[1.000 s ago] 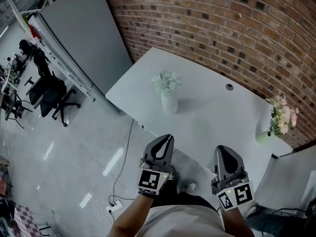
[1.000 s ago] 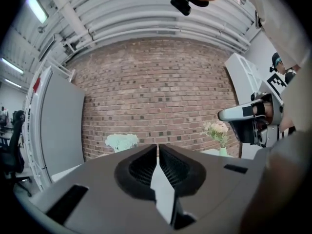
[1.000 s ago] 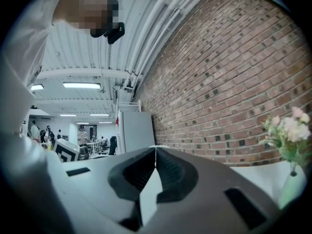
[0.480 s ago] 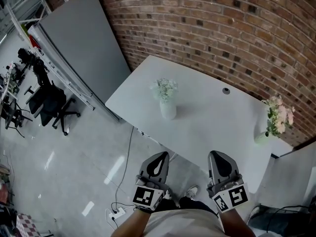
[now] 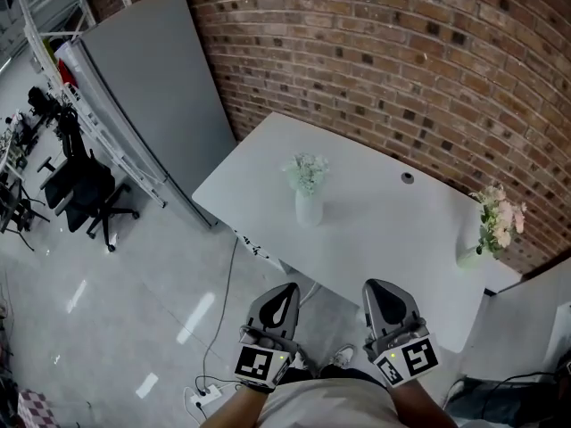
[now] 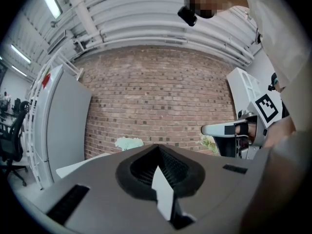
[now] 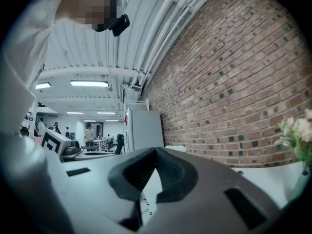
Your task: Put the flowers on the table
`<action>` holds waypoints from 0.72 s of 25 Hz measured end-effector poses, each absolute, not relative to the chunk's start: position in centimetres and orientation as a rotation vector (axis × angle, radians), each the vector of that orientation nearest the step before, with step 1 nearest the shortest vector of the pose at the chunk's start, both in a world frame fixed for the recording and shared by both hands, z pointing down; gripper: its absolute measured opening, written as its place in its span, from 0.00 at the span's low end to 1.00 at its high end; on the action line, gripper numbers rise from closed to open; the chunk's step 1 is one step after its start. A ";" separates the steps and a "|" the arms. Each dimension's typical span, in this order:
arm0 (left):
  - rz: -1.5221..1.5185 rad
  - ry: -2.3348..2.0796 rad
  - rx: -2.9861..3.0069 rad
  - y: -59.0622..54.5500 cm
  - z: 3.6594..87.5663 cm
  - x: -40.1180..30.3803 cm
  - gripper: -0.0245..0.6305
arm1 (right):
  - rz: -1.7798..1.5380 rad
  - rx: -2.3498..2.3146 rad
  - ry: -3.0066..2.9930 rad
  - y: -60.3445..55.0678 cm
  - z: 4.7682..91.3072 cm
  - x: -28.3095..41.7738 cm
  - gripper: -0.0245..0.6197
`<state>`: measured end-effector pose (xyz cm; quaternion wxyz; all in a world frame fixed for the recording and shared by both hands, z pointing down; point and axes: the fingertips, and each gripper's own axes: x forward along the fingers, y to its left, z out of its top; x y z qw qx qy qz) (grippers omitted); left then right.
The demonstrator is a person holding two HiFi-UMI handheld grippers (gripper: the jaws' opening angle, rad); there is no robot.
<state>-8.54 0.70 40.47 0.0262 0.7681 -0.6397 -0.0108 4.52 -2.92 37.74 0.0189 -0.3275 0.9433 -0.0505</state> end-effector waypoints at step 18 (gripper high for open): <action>-0.180 -1.894 2.419 3.4 39.9 -11.8 0.05 | -0.110 -1.067 2.985 0.1 37.5 -0.1 0.06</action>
